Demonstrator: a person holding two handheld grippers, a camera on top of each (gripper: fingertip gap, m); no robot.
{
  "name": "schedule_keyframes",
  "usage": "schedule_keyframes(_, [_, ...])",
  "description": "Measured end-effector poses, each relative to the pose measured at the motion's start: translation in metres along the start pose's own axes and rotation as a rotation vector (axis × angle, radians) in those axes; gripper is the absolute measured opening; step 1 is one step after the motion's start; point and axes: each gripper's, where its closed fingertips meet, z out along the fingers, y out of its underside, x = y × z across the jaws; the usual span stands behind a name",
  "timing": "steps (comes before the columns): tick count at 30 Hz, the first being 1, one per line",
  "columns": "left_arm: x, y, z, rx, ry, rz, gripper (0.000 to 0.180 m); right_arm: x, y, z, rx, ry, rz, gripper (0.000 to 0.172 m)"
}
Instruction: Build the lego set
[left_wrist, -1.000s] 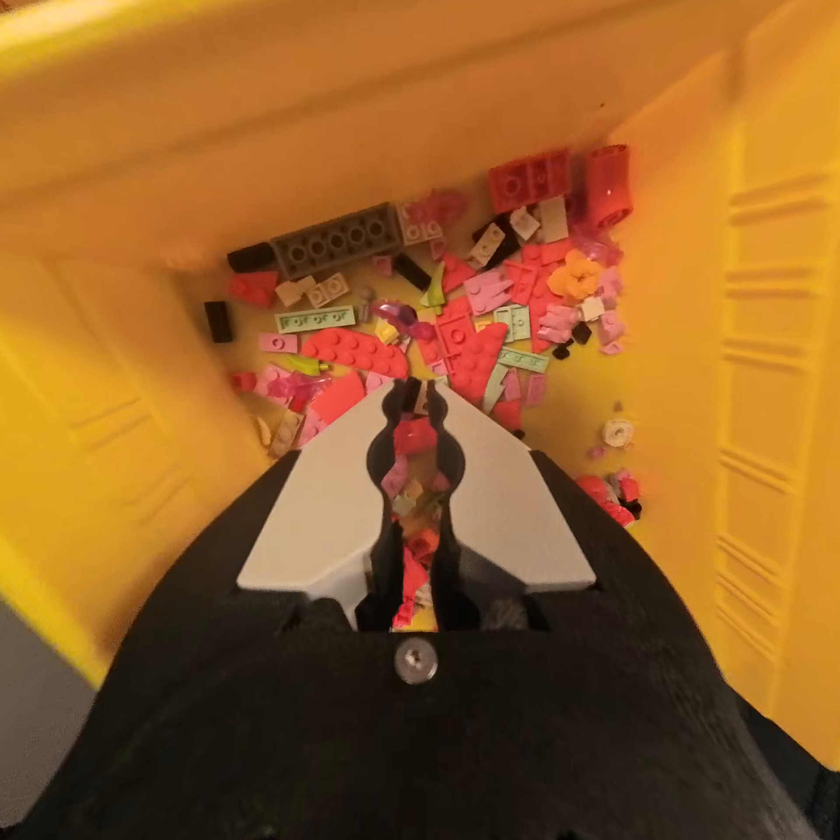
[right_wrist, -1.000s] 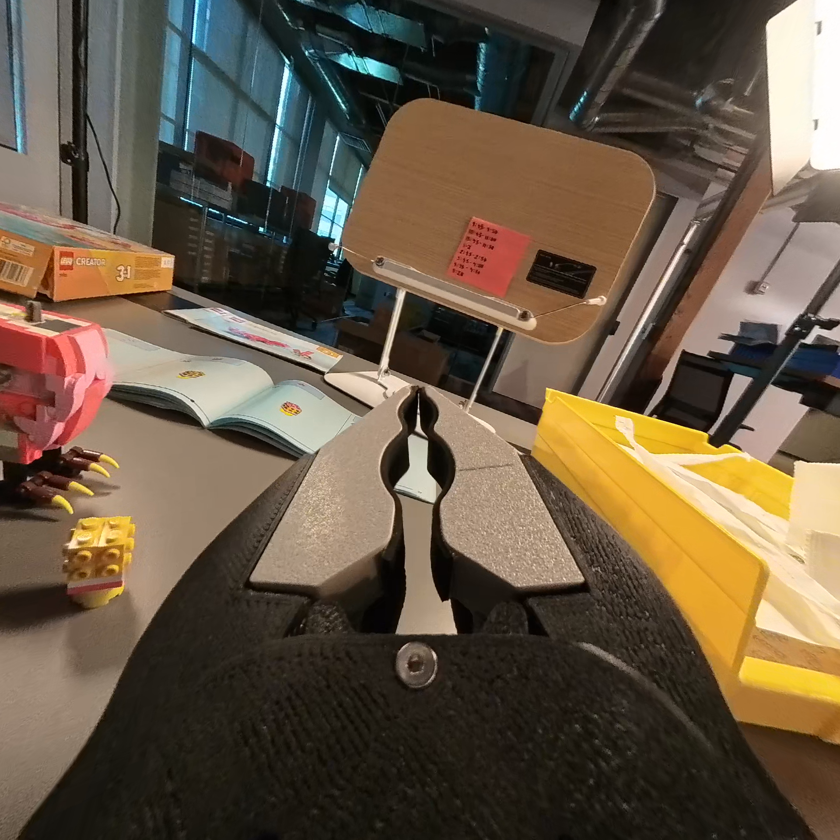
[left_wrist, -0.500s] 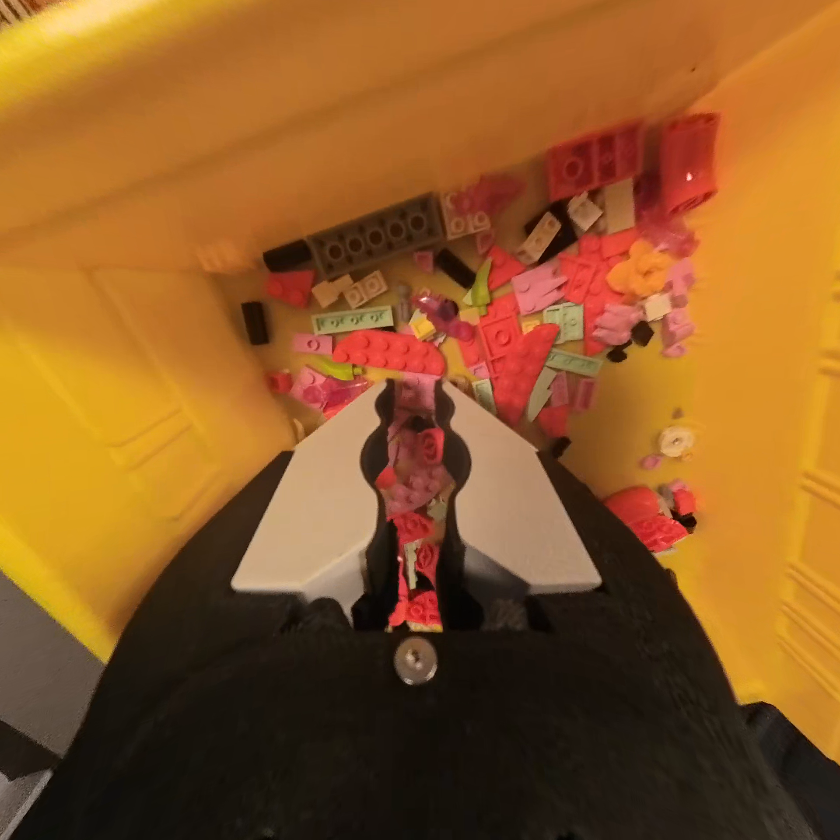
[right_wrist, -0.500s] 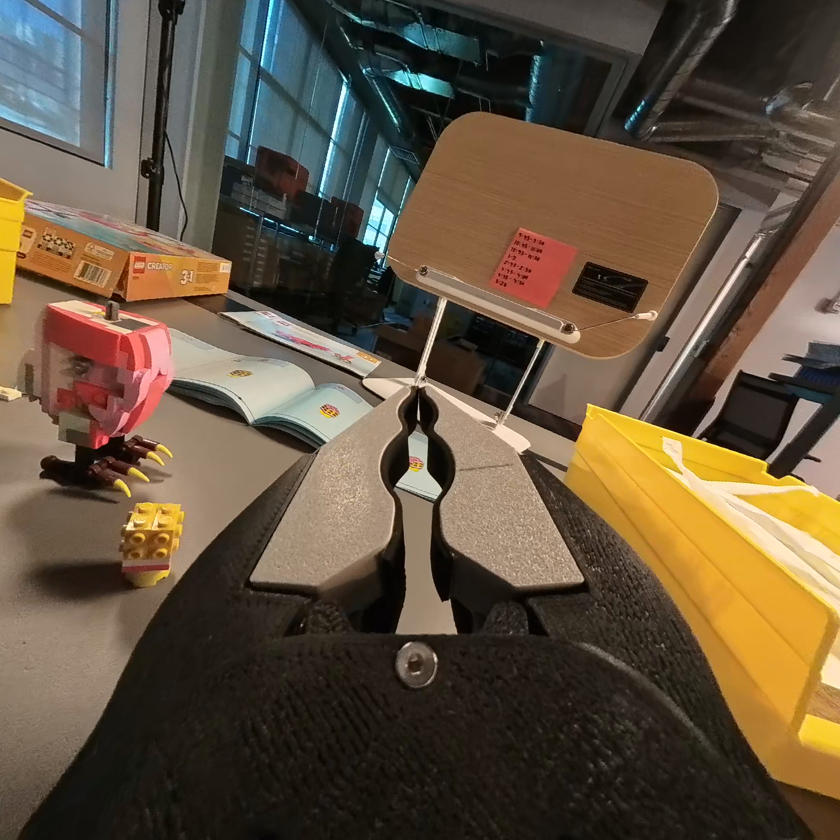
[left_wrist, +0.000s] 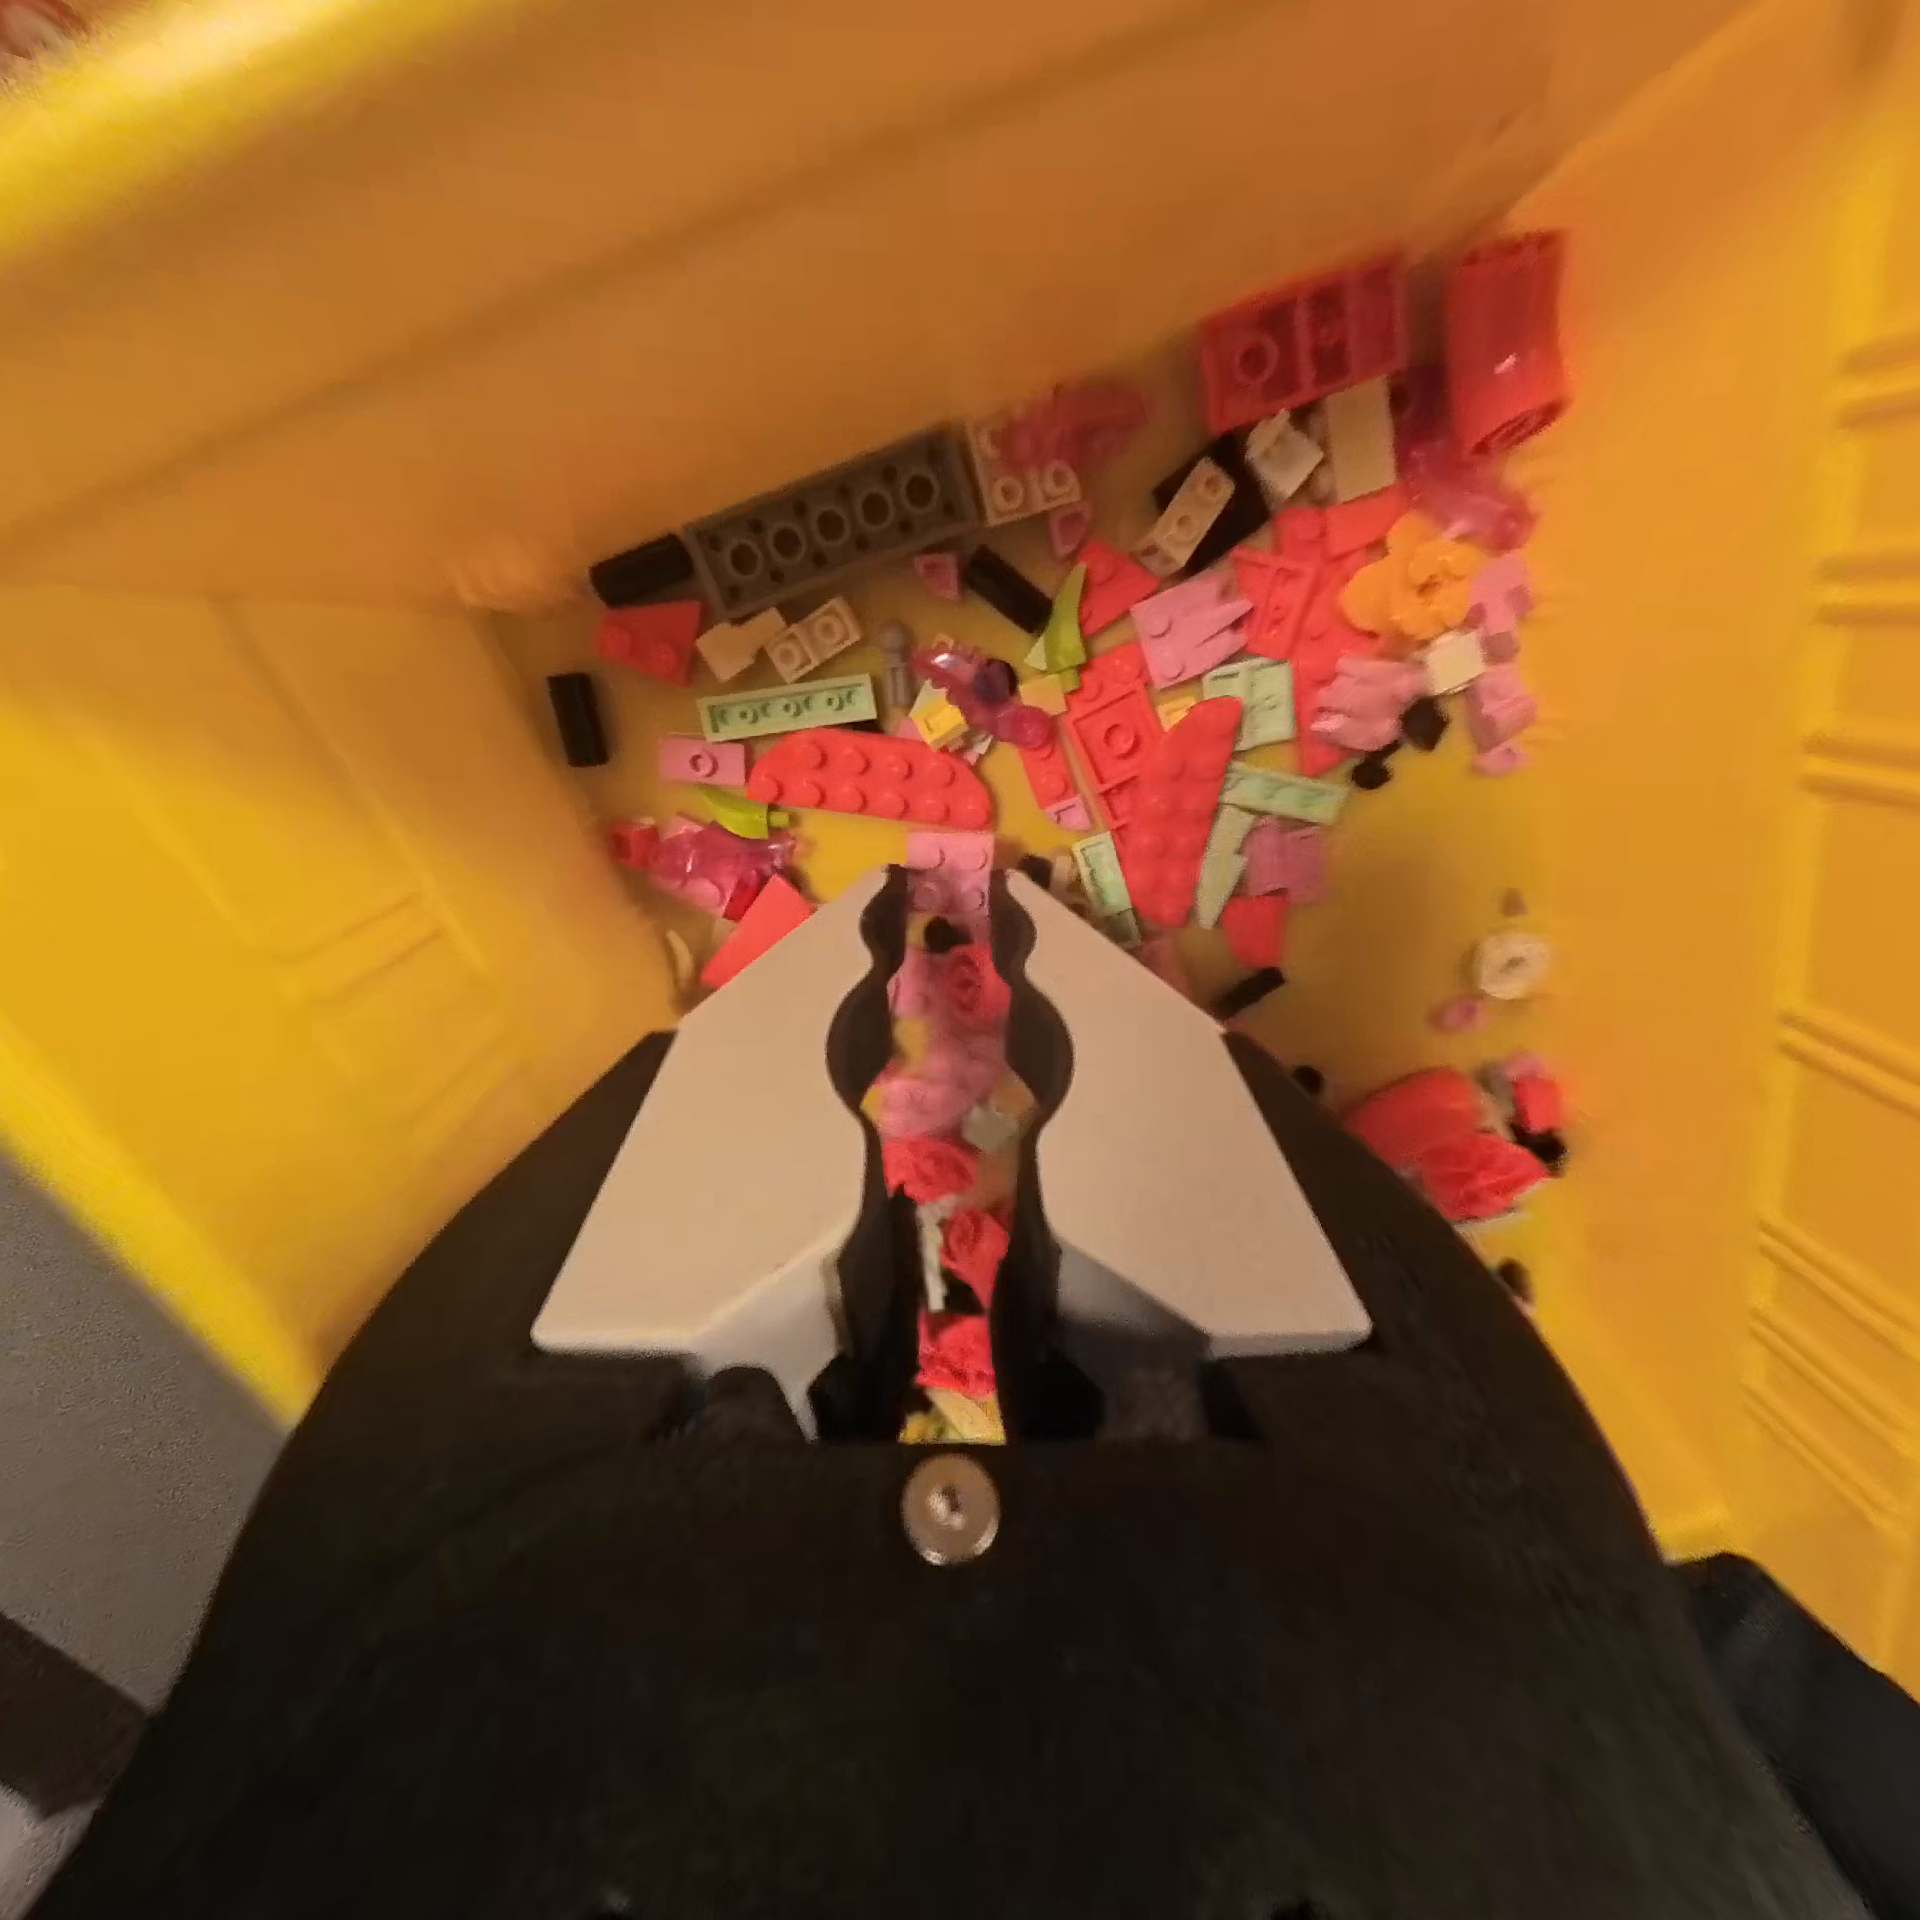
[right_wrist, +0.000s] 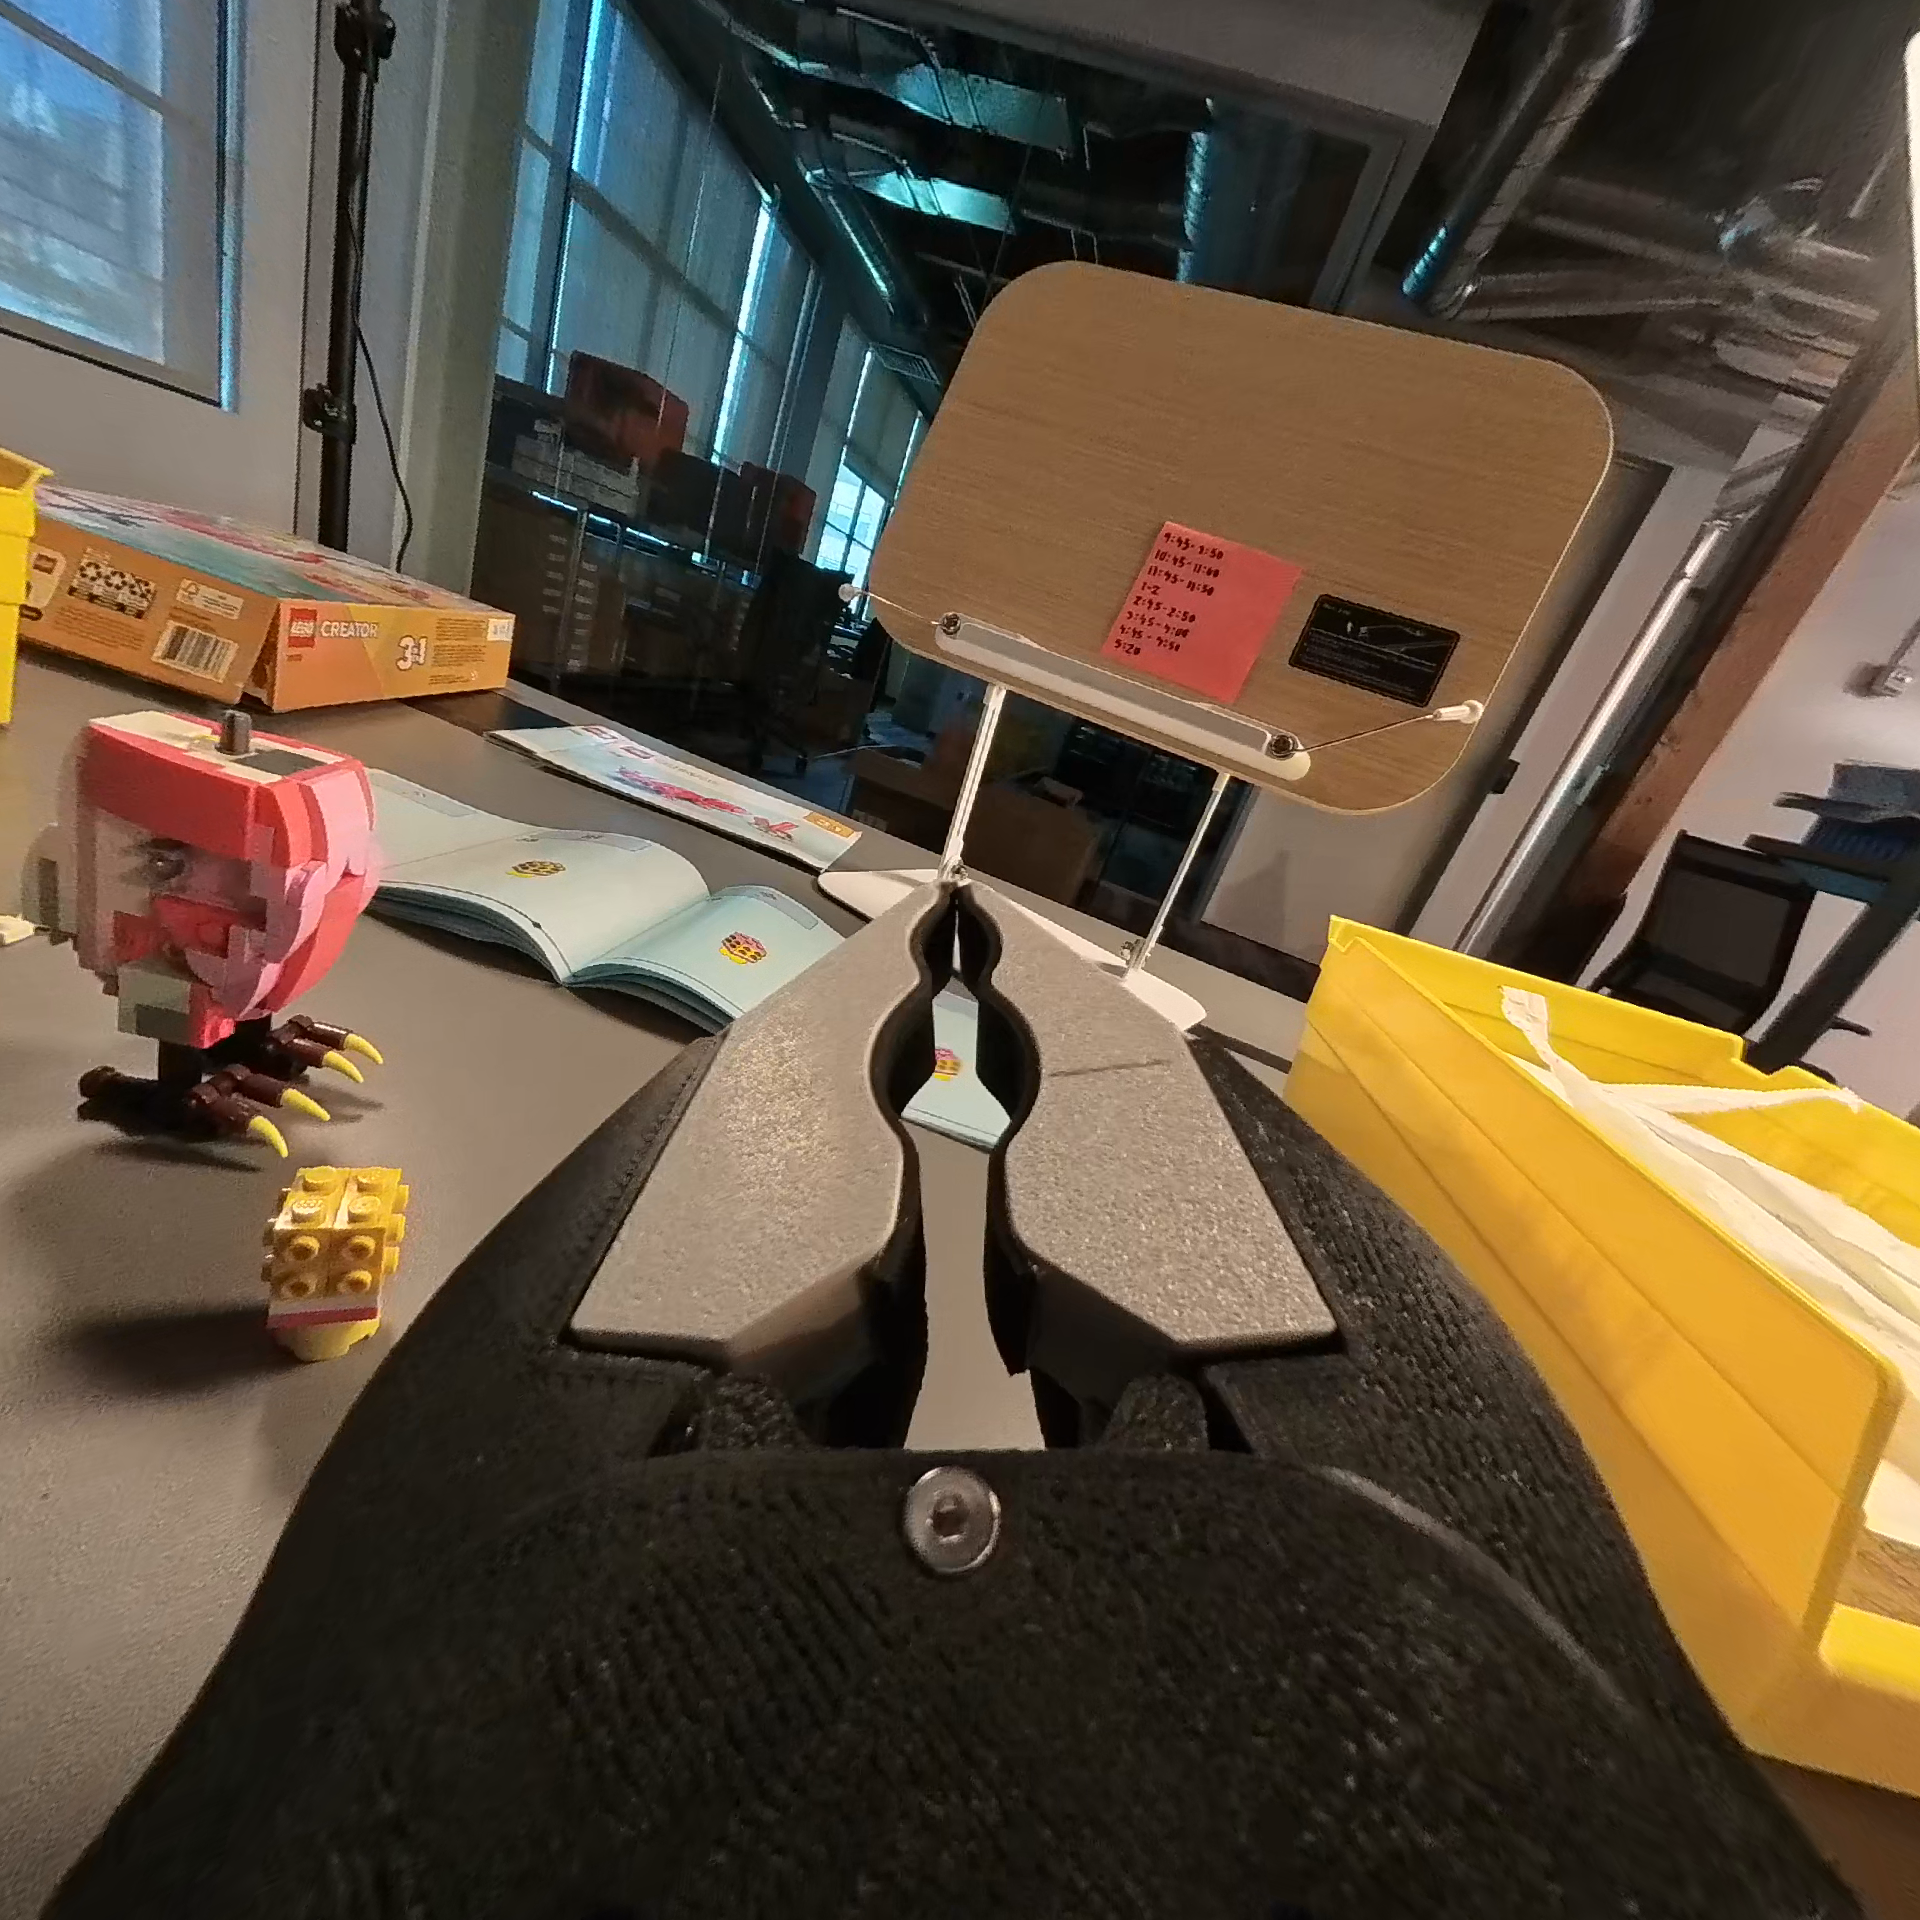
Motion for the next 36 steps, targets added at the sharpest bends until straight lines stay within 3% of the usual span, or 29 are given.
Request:
schedule_keyframes(2, [0.016,-0.016,-0.033,0.112,0.051,-0.024,0.013,0.003,0.000,0.000,0.001,0.016,0.007,0.000])
schedule_keyframes(6, [0.077,-0.057,-0.140,0.438,0.089,0.098,0.013,0.006,0.001,0.001,-0.004,0.035,0.008,0.000])
schedule_keyframes(9, [0.173,-0.073,-0.196,0.588,0.264,0.301,0.014,0.002,0.003,0.007,-0.009,0.011,-0.037,0.000])
schedule_keyframes(11, [0.243,-0.074,-0.206,0.610,0.382,0.455,0.014,0.003,0.007,0.014,-0.018,0.000,-0.077,0.000])
schedule_keyframes(16, [0.381,-0.063,-0.154,0.474,0.536,0.718,0.014,0.014,0.018,0.034,-0.013,-0.040,-0.121,0.000])
schedule_keyframes(20, [0.441,-0.059,-0.092,0.367,0.582,0.714,0.014,0.009,0.029,0.047,-0.001,-0.174,-0.231,0.003])
schedule_keyframes(24, [0.454,-0.067,-0.046,0.373,0.475,0.662,0.014,-0.004,0.024,0.046,0.093,-0.357,-0.204,0.011])
schedule_keyframes(28, [0.449,-0.072,-0.027,0.410,0.378,0.631,0.014,-0.039,0.014,0.021,0.147,-0.757,-0.026,0.018])
schedule_keyframes(32, [0.443,-0.069,-0.024,0.413,0.334,0.621,0.014,-0.077,0.024,-0.020,-0.066,-1.240,0.117,0.040])
schedule_keyframes(36, [0.441,-0.067,-0.030,0.445,0.322,0.634,0.014,-0.103,0.045,-0.040,-0.270,-1.485,0.073,0.055])
